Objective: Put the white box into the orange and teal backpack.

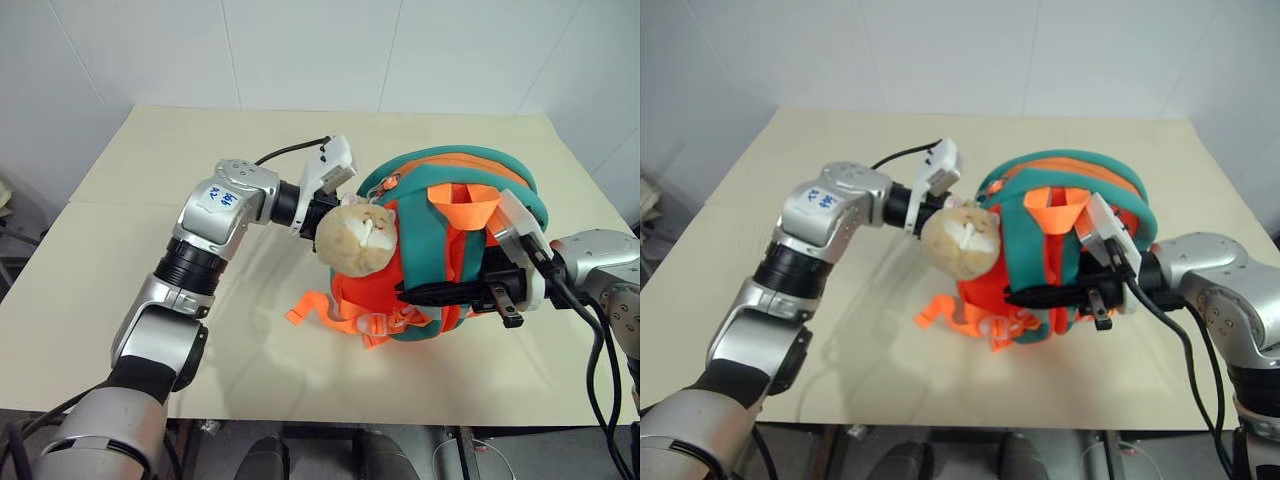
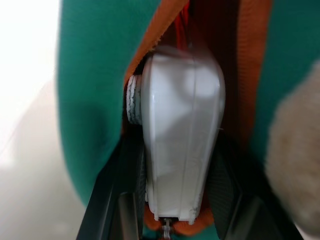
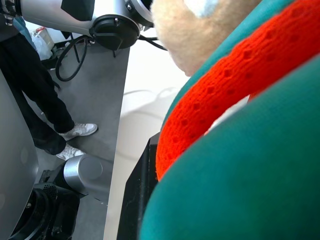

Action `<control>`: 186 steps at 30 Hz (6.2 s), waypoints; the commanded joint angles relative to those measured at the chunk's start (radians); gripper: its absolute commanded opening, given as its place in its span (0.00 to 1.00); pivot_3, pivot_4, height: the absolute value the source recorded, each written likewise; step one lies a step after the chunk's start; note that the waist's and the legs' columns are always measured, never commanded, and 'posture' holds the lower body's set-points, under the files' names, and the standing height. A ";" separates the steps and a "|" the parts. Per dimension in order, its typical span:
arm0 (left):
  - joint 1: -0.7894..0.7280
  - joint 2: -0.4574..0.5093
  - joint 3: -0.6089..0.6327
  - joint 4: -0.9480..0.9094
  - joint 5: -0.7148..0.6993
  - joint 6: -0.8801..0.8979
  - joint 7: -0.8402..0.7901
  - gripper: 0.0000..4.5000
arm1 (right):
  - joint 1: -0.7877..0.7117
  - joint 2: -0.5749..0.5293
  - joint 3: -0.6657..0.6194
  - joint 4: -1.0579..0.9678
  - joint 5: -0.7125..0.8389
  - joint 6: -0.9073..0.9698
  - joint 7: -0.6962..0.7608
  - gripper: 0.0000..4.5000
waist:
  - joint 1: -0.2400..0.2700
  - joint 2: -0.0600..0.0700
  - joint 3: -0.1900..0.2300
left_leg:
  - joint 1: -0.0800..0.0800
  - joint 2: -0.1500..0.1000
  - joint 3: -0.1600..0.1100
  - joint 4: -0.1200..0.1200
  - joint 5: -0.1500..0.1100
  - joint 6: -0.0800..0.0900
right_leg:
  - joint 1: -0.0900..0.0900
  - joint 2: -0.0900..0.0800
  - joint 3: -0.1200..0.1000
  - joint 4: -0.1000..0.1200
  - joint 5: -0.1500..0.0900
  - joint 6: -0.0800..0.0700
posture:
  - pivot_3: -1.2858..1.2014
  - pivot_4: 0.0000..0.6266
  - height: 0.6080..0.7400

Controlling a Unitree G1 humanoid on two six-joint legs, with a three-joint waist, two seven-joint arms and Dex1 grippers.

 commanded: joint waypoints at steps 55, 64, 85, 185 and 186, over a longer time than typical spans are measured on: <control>0.261 0.393 0.458 -0.642 -0.643 0.341 0.088 1.00 | -0.003 0.035 -0.020 0.005 -0.004 -0.052 -0.011 0.12 | -0.006 0.000 0.000 | 0.001 0.001 -0.002 0.000 0.000 0.000 | 0.000 0.000 0.001 0.001 0.000 0.000 | 0.52 0.24 1.00; 0.254 0.340 0.317 -0.614 -0.553 0.275 0.149 1.00 | 0.004 0.042 -0.021 -0.005 -0.002 -0.050 -0.027 0.12 | -0.006 0.000 0.000 | 0.002 0.001 -0.002 0.000 0.000 0.000 | 0.001 0.000 0.001 0.000 0.000 -0.001 | 0.52 0.24 1.00; 0.187 0.258 0.191 -0.529 -0.454 0.241 0.154 1.00 | 0.052 0.138 -0.105 -0.035 0.064 -0.120 -0.071 0.12 | -0.004 0.000 0.000 | 0.002 0.001 -0.001 -0.001 0.000 0.000 | 0.001 0.000 0.000 0.000 0.000 -0.001 | 0.52 0.24 1.00; 0.266 0.554 0.249 0.107 0.053 -0.365 -0.242 1.00 | 0.261 -0.237 -0.245 0.207 -0.144 -0.204 0.106 0.99 | -0.004 0.000 0.000 | 0.002 0.001 0.000 0.000 0.000 0.001 | 0.002 0.000 -0.001 0.000 0.000 0.000 | 0.52 0.24 1.00; 0.272 0.563 0.263 0.116 0.045 -0.373 -0.243 1.00 | 0.282 -0.264 -0.269 0.241 -0.164 -0.218 0.126 0.99 | -0.004 0.000 0.000 | 0.002 0.001 0.000 0.000 0.000 0.001 | 0.002 0.000 -0.001 0.000 0.000 0.000 | 0.52 0.24 1.00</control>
